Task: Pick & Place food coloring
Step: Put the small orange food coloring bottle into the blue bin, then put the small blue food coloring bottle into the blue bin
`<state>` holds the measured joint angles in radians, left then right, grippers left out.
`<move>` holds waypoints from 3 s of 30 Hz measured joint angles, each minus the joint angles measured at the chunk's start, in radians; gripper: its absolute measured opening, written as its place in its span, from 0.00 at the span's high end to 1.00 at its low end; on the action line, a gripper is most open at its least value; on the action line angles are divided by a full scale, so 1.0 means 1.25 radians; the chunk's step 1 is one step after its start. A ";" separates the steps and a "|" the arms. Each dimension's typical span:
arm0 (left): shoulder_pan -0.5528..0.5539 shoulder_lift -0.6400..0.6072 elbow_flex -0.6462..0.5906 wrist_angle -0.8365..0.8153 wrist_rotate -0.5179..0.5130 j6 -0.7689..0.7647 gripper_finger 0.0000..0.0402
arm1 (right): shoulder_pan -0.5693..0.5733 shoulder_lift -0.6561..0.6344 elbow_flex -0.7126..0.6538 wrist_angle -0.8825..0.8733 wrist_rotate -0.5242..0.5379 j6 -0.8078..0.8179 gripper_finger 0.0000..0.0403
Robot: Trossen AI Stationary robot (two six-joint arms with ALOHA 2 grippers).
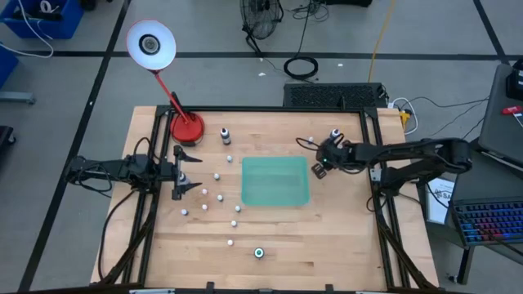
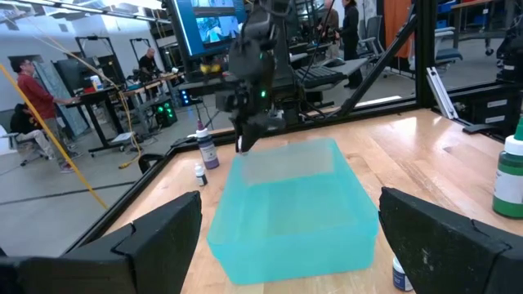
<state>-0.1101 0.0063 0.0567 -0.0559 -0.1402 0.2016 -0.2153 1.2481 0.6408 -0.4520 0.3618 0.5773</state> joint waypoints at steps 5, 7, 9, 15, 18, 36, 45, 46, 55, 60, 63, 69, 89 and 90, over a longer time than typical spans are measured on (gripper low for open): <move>0.000 0.000 0.000 0.000 0.000 0.000 0.09 | 0.077 -0.052 0.080 0.000 0.051 -0.026 0.85; 0.000 0.000 0.000 0.000 0.000 0.000 0.09 | 0.107 -0.052 0.125 -0.005 0.091 -0.050 0.85; 0.000 0.000 0.000 0.000 0.000 0.000 0.09 | 0.130 -0.039 0.182 -0.006 0.107 -0.084 0.85; 0.000 0.000 0.000 0.002 0.000 0.000 0.09 | 0.192 0.101 0.403 -0.027 0.097 -0.192 0.85; 0.000 0.000 0.000 0.002 0.000 0.000 0.09 | 0.207 0.206 0.509 -0.073 0.043 -0.229 0.85; 0.000 0.000 0.000 0.003 0.000 0.000 0.09 | 0.232 0.557 0.586 -0.099 -0.188 -0.221 0.85; 0.000 0.000 0.000 0.004 0.000 0.000 0.09 | 0.231 0.558 0.558 -0.080 -0.187 -0.200 0.76; 0.000 0.000 0.000 0.004 0.000 0.000 0.09 | 0.231 0.558 0.555 -0.077 -0.186 -0.196 0.73; 0.000 0.000 0.000 0.004 0.000 0.000 0.09 | 0.230 0.543 0.550 -0.080 -0.187 -0.196 0.63; 0.000 0.000 0.000 0.004 0.000 0.000 0.09 | 0.230 0.491 0.550 -0.080 -0.186 -0.197 0.64; 0.000 0.000 0.000 0.004 0.000 0.000 0.09 | 0.230 0.448 0.550 -0.086 -0.183 -0.198 0.65; 0.000 0.000 0.000 0.004 0.000 0.000 0.09 | 0.229 0.348 0.550 -0.150 -0.062 -0.260 0.66; 0.000 0.000 0.000 0.004 0.000 0.000 0.09 | -0.134 0.213 0.503 -0.288 -0.032 -0.264 0.39; 0.000 0.000 0.000 0.004 0.000 0.000 0.09 | -0.147 0.214 0.485 -0.266 -0.046 -0.267 0.39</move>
<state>-0.1101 0.0063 0.0570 -0.0509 -0.1402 0.2016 -0.3984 1.5155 1.2477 -0.7844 0.3041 0.2434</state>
